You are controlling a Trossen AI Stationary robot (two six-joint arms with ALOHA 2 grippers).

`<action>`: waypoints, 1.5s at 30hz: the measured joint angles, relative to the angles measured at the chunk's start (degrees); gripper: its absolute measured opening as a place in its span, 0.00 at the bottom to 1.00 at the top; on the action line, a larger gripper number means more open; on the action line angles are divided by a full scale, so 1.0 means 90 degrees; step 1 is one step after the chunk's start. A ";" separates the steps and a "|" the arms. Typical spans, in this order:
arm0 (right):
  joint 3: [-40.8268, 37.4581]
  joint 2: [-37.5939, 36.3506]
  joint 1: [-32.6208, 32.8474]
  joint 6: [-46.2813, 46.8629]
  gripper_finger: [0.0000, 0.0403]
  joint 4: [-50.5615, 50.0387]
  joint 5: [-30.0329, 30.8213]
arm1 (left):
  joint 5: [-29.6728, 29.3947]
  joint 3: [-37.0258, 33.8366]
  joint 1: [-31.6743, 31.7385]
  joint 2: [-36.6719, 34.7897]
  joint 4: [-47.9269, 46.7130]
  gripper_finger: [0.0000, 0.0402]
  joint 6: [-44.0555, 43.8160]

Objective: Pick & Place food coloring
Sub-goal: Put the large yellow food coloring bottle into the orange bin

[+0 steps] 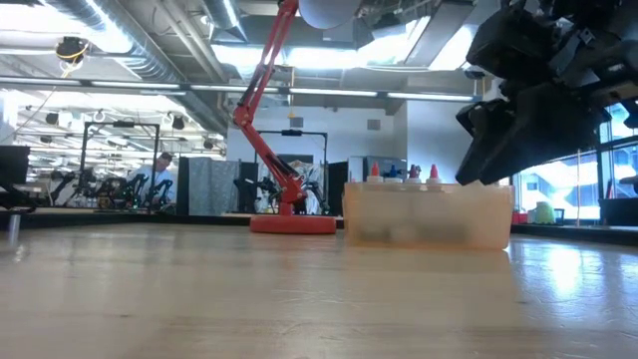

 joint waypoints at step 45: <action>-0.0002 0.0000 0.0000 0.0041 0.38 0.0218 -0.0005 | 0.0846 -0.0977 -0.0349 0.0370 0.0267 0.67 -0.2691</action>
